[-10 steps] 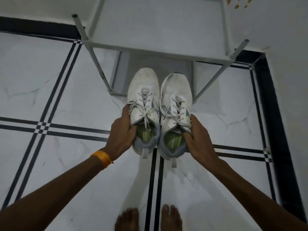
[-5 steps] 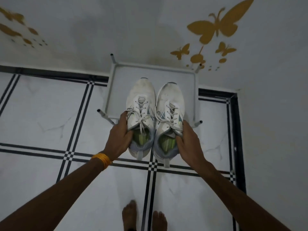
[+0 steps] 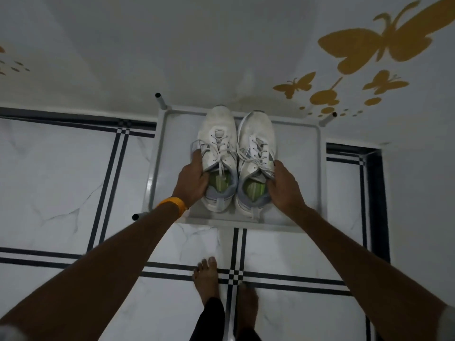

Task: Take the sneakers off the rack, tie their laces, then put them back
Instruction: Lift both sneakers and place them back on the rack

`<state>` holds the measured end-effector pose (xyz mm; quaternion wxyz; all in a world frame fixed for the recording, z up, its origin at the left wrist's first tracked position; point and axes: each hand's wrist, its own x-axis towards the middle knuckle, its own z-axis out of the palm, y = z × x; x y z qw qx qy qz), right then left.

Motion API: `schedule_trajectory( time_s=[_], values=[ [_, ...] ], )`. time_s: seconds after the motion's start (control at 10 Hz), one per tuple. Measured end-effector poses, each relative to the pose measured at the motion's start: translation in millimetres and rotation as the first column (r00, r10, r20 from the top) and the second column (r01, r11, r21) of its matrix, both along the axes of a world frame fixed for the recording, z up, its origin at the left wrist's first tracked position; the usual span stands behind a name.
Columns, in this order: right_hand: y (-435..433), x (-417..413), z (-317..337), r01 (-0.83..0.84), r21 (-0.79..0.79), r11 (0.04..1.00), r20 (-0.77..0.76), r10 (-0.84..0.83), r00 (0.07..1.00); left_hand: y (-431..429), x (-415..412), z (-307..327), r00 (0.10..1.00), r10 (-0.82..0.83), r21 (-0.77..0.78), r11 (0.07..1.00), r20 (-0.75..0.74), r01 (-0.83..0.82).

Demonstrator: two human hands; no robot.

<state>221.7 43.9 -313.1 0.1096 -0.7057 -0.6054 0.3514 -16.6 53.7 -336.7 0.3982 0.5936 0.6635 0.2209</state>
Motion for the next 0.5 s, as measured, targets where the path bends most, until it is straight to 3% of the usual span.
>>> schedule_trajectory(
  time_s=[0.4, 0.5],
  values=[
    [-5, 5, -14, 0.000, -0.106, 0.994, 0.001, 0.000, 1.000, -8, 0, -8, 0.996, -0.084, -0.096, 0.992, 0.000, 0.084],
    [4, 2, 11, -0.026, -0.212, 0.977, 0.064, 0.040, 0.997, -1, -2, 8, 0.984, -0.122, -0.159, 0.982, -0.130, 0.101]
  ],
)
